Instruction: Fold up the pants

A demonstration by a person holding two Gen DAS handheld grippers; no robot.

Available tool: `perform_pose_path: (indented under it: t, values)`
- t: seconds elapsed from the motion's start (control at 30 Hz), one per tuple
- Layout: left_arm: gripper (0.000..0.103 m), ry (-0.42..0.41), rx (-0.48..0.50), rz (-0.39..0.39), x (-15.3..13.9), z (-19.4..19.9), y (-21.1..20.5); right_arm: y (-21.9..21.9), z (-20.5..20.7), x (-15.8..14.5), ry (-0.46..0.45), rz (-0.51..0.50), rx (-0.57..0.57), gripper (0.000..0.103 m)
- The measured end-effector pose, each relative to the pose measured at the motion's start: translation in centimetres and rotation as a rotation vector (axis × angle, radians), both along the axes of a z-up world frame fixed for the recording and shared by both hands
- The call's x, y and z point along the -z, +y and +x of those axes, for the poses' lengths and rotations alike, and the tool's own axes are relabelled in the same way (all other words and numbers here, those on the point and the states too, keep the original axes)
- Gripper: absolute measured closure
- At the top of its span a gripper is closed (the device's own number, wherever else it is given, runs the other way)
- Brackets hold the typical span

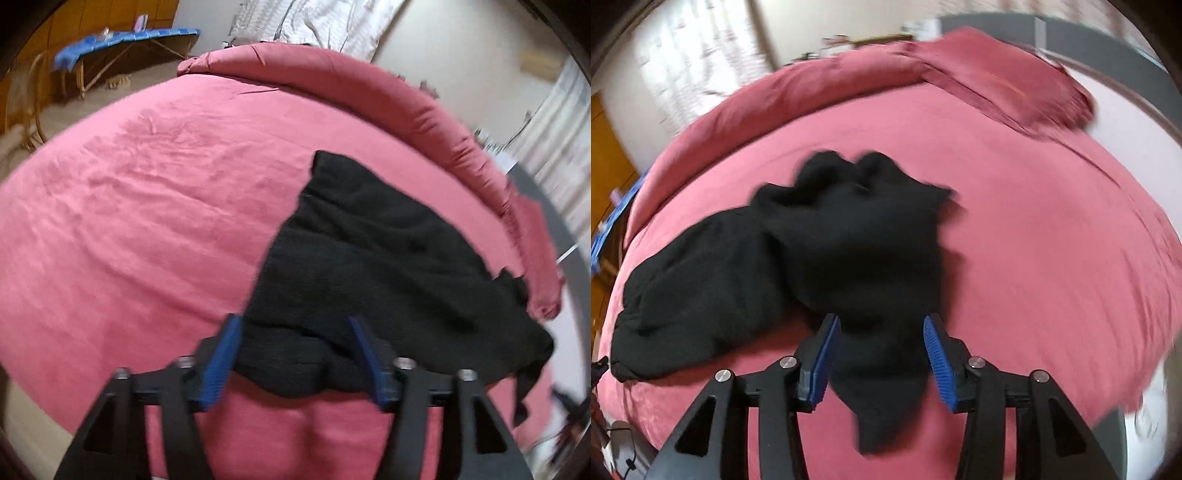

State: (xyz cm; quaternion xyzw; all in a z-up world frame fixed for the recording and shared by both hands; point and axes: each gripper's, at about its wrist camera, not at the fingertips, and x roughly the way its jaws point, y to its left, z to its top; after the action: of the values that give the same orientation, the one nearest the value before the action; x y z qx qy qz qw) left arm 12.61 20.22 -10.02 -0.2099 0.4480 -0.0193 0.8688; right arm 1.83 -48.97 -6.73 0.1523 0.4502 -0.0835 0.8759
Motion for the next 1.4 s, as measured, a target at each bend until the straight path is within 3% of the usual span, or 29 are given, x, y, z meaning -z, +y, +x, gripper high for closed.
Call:
perform_pose_path:
  t: [0.17,0.3,0.4,0.5,0.53,0.57,0.6,0.63,0.7,0.8,0.97,1.0,1.07,1.13,1.23,1.3,1.37,1.4]
  values:
    - [0.024,0.05,0.036,-0.001,1.0,0.9,-3.5,-1.4,-4.8,4.2,0.06,0.103,0.033,0.054]
    - [0.016,0.067,-0.043,0.019,2.2,1.3,-4.6,0.5,-5.8,6.2,0.056,0.218,0.001,0.054]
    - [0.015,0.069,-0.074,0.029,2.5,1.6,-5.1,2.2,-4.8,7.1,0.051,0.197,-0.022,0.054]
    - [0.015,0.073,-0.058,0.099,2.5,1.6,-6.4,3.0,-3.1,8.8,0.108,0.146,0.036,0.055]
    - [0.015,0.079,-0.045,0.13,2.6,1.8,-6.8,3.1,-2.8,9.3,0.117,0.153,0.052,0.06]
    - [0.016,0.089,-0.03,0.167,2.8,2.0,-7.3,3.1,-2.7,9.5,0.115,0.158,0.071,0.078]
    - [0.021,0.101,-0.005,0.219,2.9,2.3,-7.8,3.1,-2.6,9.4,0.119,0.143,0.08,0.083]
    - [0.039,0.099,0.013,0.251,2.9,2.4,-8.0,2.8,-2.4,9.2,0.129,0.14,0.072,0.085]
    - [0.069,0.109,0.043,0.298,2.9,3.1,-8.5,1.4,-2.3,7.5,0.109,0.151,0.067,0.092]
    - [0.096,0.104,0.043,0.278,2.5,3.6,-8.5,-3.0,-3.3,2.9,0.048,0.084,0.152,0.093]
    - [0.099,0.053,0.068,0.245,0.0,3.9,-7.8,-12.8,-5.6,-7.7,-0.131,-0.012,0.312,0.093]
    - [0.103,0.041,0.074,0.223,-0.6,3.8,-7.4,-13.7,-5.6,-9.1,-0.144,-0.031,0.318,0.093]
    - [0.103,0.008,0.025,0.28,-2.1,3.3,-6.5,-14.5,-5.3,-11.3,-0.156,-0.093,0.318,0.093]
    - [0.103,0.03,0.003,0.276,-2.2,3.2,-5.1,-14.7,-4.5,-12.1,-0.149,-0.197,0.299,0.093]
    - [0.103,0.103,0.037,0.241,-0.4,2.2,-4.3,-15.5,-1.9,-8.7,-0.018,-0.234,0.245,0.093]
    - [0.102,0.131,0.075,0.193,0.6,0.8,-5.1,-16.0,-1.1,-3.4,0.12,-0.18,0.258,0.093]
    - [0.093,0.139,0.103,0.155,1.5,0.4,-5.8,-17.0,-2.4,0.5,0.175,-0.078,0.32,0.093]
    - [0.077,0.138,0.115,0.137,1.6,0.3,-6.3,-17.5,-3.3,1.9,0.176,-0.024,0.35,0.093]
